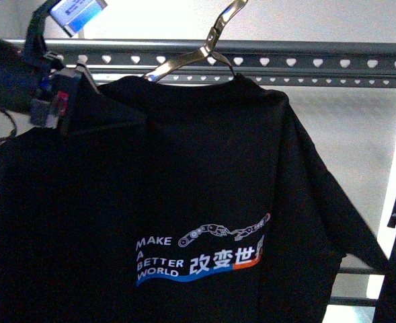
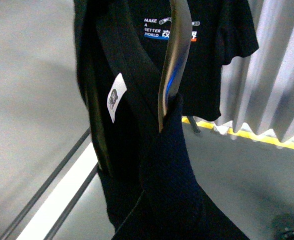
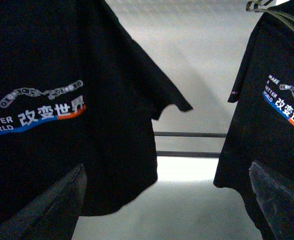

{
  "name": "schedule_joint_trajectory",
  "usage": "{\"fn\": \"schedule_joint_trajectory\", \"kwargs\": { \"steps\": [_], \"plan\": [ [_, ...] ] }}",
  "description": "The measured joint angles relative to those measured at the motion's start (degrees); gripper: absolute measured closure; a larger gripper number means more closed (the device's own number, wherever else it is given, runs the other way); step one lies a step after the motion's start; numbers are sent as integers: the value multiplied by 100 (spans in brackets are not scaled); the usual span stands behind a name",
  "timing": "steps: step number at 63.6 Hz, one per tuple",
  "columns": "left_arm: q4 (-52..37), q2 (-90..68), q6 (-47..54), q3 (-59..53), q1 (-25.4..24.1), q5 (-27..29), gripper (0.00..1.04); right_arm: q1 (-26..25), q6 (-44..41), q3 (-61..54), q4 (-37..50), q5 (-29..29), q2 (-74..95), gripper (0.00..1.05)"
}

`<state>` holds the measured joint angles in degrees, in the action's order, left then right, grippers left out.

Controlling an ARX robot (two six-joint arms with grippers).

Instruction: Hang clothes on hanger

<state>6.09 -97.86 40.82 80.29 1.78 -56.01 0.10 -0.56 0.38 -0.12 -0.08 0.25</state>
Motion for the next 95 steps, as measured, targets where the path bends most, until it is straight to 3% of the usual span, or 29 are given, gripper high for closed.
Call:
{"fn": "schedule_joint_trajectory", "kwargs": {
  "steps": [16,31,48,58,82,83,87,91,95],
  "plan": [
    [1064,-1384,741,2162,315,557,101,0,0,0,0,0,0,7],
    [1071,-1906,765,3276,820,595,101,0,0,0,0,0,0,7],
    [1045,-1910,675,3650,1292,490,101,0,0,0,0,2,0,7],
    [621,-1910,544,3615,1300,645,101,0,0,0,0,0,0,7],
    [597,-1910,507,3602,1290,643,101,-2,0,0,-2,-7,0,7],
    [597,-1910,507,3602,1290,643,101,-22,9,0,-13,-79,11,7],
    [597,-1910,505,3600,1287,647,101,-612,-87,160,0,-1480,503,7],
    [597,-1910,507,3598,1287,651,101,-1655,-365,540,929,-2977,1690,7],
    [597,-1910,505,3595,1294,647,101,-2424,-820,1189,2142,-3703,3106,7]
  ]
}}
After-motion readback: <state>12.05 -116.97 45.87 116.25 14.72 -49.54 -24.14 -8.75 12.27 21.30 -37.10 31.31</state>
